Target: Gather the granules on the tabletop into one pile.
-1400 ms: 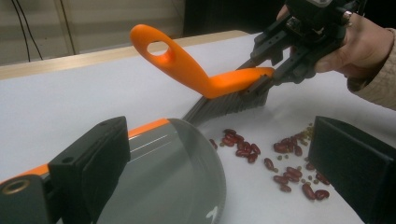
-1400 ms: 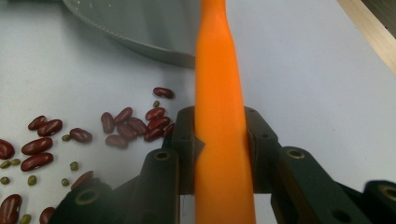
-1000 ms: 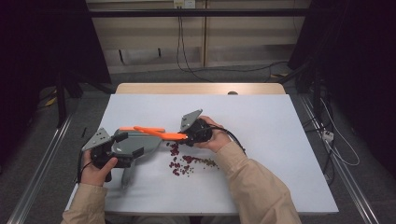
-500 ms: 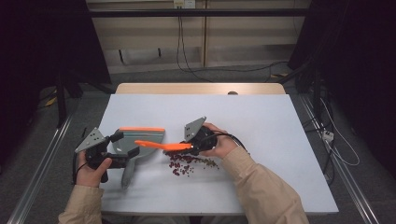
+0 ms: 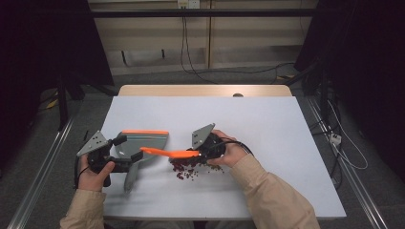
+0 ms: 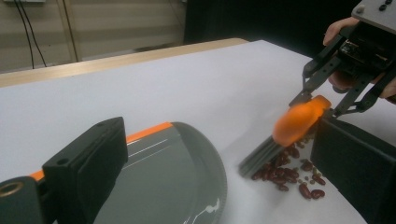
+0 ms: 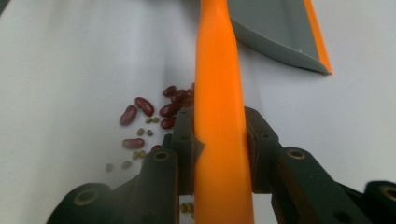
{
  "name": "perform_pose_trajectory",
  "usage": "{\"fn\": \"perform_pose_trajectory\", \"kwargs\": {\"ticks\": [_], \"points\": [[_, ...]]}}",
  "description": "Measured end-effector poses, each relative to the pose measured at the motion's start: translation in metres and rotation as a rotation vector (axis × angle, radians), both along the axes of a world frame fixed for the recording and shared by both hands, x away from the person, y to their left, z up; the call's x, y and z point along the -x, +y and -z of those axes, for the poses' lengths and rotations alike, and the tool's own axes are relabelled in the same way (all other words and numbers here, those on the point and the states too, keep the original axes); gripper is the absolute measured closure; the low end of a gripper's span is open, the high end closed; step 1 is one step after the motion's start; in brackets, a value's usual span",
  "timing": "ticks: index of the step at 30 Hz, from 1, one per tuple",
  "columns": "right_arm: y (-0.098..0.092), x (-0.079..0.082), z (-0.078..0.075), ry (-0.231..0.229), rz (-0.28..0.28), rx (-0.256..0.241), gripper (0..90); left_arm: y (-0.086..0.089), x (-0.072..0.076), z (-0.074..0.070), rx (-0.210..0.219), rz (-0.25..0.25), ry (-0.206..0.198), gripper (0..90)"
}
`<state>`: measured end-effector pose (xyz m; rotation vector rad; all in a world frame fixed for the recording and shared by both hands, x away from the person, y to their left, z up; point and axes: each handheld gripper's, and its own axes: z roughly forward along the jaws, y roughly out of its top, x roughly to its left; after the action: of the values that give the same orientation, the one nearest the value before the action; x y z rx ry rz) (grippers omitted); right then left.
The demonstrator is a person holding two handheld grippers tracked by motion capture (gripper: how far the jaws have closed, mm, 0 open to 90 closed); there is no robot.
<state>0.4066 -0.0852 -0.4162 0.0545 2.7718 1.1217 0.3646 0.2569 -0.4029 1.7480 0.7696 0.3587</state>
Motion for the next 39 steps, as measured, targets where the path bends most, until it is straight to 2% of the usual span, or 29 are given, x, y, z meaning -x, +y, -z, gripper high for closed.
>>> {"fn": "perform_pose_trajectory", "kwargs": {"ticks": [5, 9, 11, 15, 21, 26, 27, 29, 30, 32, 35, 39], "points": [[-0.003, -0.004, -0.001, 0.015, 0.045, -0.021, 71.2, -0.001, 0.000, 0.000, 0.000, 0.003, 0.000, 3.9], [-0.007, -0.007, -0.003, 0.012, 0.120, -0.044, 71.3, -0.001, 0.000, 0.001, -0.004, 0.006, 0.000, 4.0], [-0.012, -0.009, -0.006, 0.039, 0.158, -0.074, 71.3, -0.002, 0.000, 0.001, -0.003, 0.004, 0.000, 3.9], [-0.020, -0.009, -0.013, 0.051, 0.253, -0.120, 71.4, -0.003, -0.001, 0.001, -0.010, 0.006, 0.003, 3.9], [-0.028, 0.000, -0.024, 0.109, 0.403, -0.226, 71.4, -0.005, -0.001, 0.002, -0.018, 0.008, 0.001, 4.0], [-0.029, 0.011, -0.023, 0.150, 0.516, -0.289, 71.4, -0.007, -0.001, 0.002, -0.021, 0.012, 0.003, 3.9], [-0.028, 0.013, -0.022, 0.157, 0.525, -0.297, 71.4, -0.007, -0.001, 0.003, -0.024, 0.013, 0.005, 4.0], [-0.027, 0.018, -0.020, 0.197, 0.561, -0.326, 71.4, -0.008, -0.001, 0.003, -0.029, 0.015, 0.005, 4.0], [-0.027, 0.019, -0.019, 0.195, 0.549, -0.332, 71.4, -0.009, -0.001, 0.003, -0.031, 0.016, 0.006, 4.0], [-0.024, 0.024, -0.017, 0.204, 0.572, -0.329, 71.4, -0.010, -0.001, 0.004, -0.030, 0.021, 0.004, 4.0], [-0.016, 0.031, -0.015, 0.209, 0.561, -0.319, 71.4, -0.011, -0.001, 0.004, -0.030, 0.022, 0.004, 3.9], [-0.007, 0.039, -0.013, 0.204, 0.579, -0.313, 71.4, -0.011, -0.001, 0.003, -0.031, 0.027, -0.002, 3.9]]}}
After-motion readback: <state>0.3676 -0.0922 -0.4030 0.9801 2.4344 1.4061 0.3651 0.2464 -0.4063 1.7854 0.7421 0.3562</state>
